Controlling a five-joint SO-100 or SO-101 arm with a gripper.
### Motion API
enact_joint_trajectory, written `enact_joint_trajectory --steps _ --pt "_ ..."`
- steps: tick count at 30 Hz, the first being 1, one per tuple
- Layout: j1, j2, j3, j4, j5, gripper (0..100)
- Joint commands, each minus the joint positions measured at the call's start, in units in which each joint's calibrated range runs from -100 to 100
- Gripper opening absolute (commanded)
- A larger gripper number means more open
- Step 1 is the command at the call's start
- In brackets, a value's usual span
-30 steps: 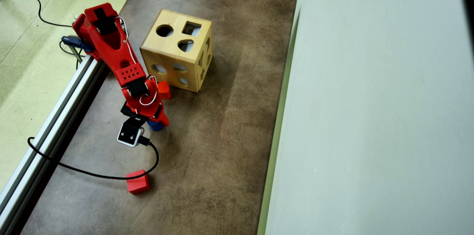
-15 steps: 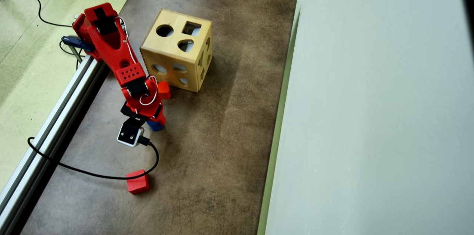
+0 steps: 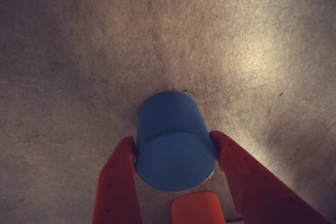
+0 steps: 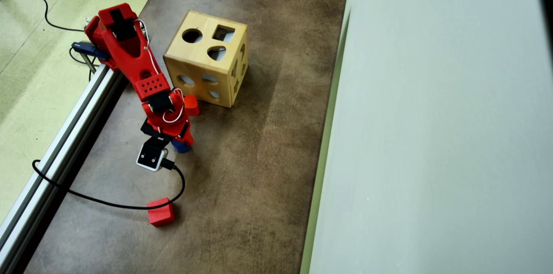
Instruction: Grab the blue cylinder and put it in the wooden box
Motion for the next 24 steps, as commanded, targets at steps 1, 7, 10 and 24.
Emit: enact_joint_trajectory --steps 1,7,10,24 --pt "-1.80 -9.31 -2.05 4.23 -0.29 15" --pt "-3.43 -16.44 -2.85 11.71 -1.17 15" --pt "-4.10 -21.71 -2.85 13.32 -1.51 15" --pt "-15.25 -51.26 -2.14 25.70 -2.54 15"
